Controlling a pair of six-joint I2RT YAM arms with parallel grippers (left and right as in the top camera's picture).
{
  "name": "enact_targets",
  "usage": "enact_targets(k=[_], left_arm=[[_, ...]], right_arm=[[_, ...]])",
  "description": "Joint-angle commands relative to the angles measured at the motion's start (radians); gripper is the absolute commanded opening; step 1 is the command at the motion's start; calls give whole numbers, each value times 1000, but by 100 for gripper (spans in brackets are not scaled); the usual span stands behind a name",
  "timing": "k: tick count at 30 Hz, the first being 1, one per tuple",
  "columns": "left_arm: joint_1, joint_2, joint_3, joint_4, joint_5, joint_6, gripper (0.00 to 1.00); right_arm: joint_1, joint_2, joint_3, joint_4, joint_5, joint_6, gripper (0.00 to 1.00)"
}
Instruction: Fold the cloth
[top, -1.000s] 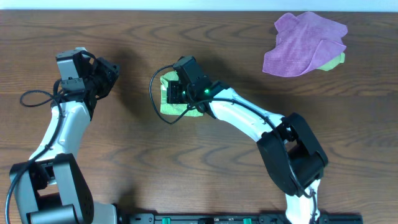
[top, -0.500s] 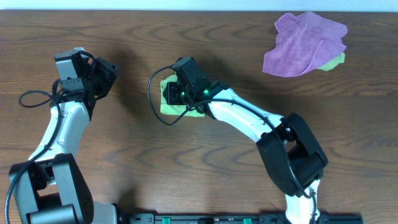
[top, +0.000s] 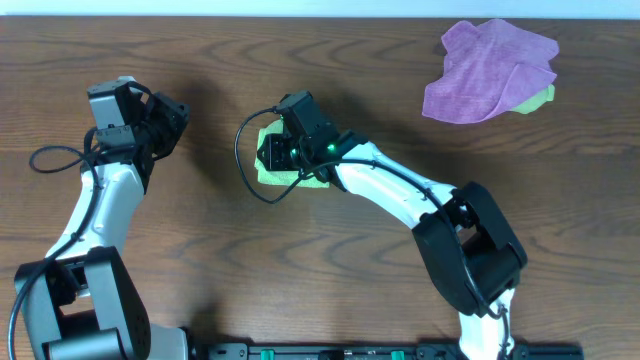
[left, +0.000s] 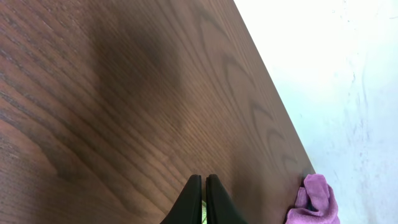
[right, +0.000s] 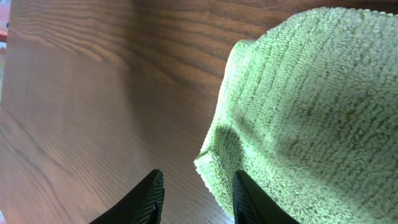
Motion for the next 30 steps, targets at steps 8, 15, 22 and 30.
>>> enact_targets(k=[8, 15, 22, 30], left_arm=[[8, -18, -11, 3, -13, 22, 9], [8, -18, -11, -6, 17, 52, 26], [8, -19, -11, -15, 70, 66, 51], [8, -23, -11, -61, 108, 67, 77]], right_arm=[[-31, -11, 18, -48, -37, -96, 52], [-97, -60, 18, -170, -32, -177, 77], [-164, -172, 18, -335, 43, -278, 99], [-168, -277, 18, -549, 123, -353, 99]])
